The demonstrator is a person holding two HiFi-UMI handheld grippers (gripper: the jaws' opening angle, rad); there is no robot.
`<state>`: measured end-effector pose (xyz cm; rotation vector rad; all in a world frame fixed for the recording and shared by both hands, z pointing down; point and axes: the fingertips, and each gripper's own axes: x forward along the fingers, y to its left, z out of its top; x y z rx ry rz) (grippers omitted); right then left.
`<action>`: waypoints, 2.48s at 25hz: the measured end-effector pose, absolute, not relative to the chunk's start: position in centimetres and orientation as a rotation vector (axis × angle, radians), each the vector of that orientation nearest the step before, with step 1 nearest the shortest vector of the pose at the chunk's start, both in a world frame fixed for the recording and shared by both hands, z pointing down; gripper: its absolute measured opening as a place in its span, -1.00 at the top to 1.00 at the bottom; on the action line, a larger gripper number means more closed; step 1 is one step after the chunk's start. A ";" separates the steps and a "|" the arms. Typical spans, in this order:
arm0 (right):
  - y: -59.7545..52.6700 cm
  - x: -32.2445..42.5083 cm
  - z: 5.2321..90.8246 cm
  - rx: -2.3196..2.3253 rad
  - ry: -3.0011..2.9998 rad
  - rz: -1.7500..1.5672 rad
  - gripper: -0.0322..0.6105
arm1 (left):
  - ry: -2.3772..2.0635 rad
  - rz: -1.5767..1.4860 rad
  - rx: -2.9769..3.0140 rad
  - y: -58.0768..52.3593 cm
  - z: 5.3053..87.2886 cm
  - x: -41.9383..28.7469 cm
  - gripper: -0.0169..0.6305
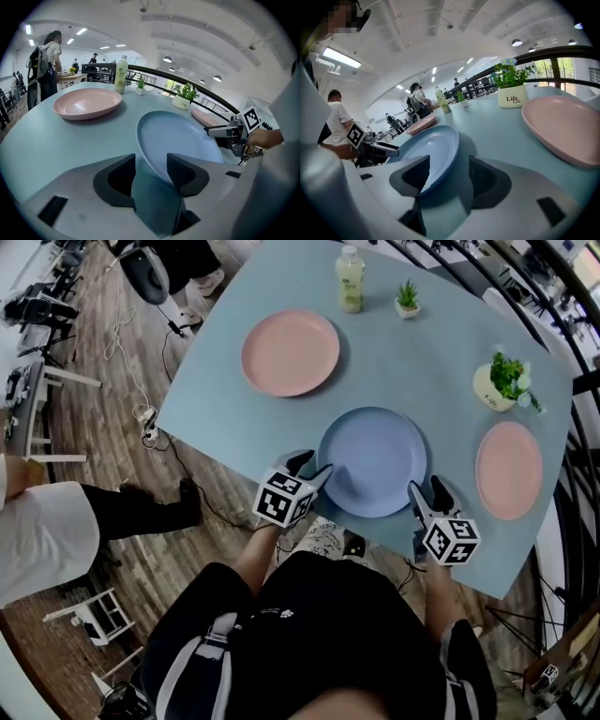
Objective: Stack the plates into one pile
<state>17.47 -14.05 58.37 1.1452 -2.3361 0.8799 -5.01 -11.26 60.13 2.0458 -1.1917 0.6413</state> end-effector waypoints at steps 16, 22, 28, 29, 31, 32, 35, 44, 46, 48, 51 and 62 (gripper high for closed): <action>-13.4 16.3 59.8 1.120 -2.251 1.192 0.52 | -0.994 0.690 2.019 -11.4 62.0 -4.2 0.47; -13.3 16.2 59.4 1.188 -2.263 1.248 0.63 | -0.996 0.649 2.046 -11.9 61.4 -4.8 0.54; -12.3 16.6 59.0 1.222 -2.282 1.291 0.63 | -1.007 0.627 2.023 -10.5 60.0 -4.5 0.54; -12.3 16.6 58.4 1.227 -2.298 1.287 0.63 | -1.017 0.614 2.020 -10.2 59.5 -4.5 0.54; -12.0 16.4 57.4 1.235 -2.342 1.296 0.63 | -1.038 0.592 2.015 -9.3 58.7 -4.7 0.54; -11.8 16.2 56.9 1.237 -2.367 1.301 0.64 | -1.050 0.587 2.013 -8.9 58.5 -4.9 0.54; -11.3 15.6 55.5 1.245 -2.434 1.296 0.65 | -1.091 0.586 2.018 -8.2 57.5 -5.5 0.54; -9.9 14.5 53.0 1.256 -2.538 1.248 0.69 | -1.182 0.558 2.039 -6.1 55.4 -6.5 0.54; -9.8 14.3 52.9 1.260 -2.535 1.241 0.69 | -1.170 0.545 2.046 -5.9 55.3 -6.7 0.54; -9.9 13.8 52.7 1.266 -2.528 1.241 0.69 | -1.152 0.527 2.051 -6.1 55.4 -7.1 0.54; -11.1 13.0 52.2 1.321 -2.525 1.256 0.69 | -1.122 0.528 2.079 -8.1 55.1 -8.1 0.54; -16.9 5.4 51.3 1.443 -2.502 1.355 0.69 | -1.101 0.534 2.169 -16.9 52.6 -16.1 0.54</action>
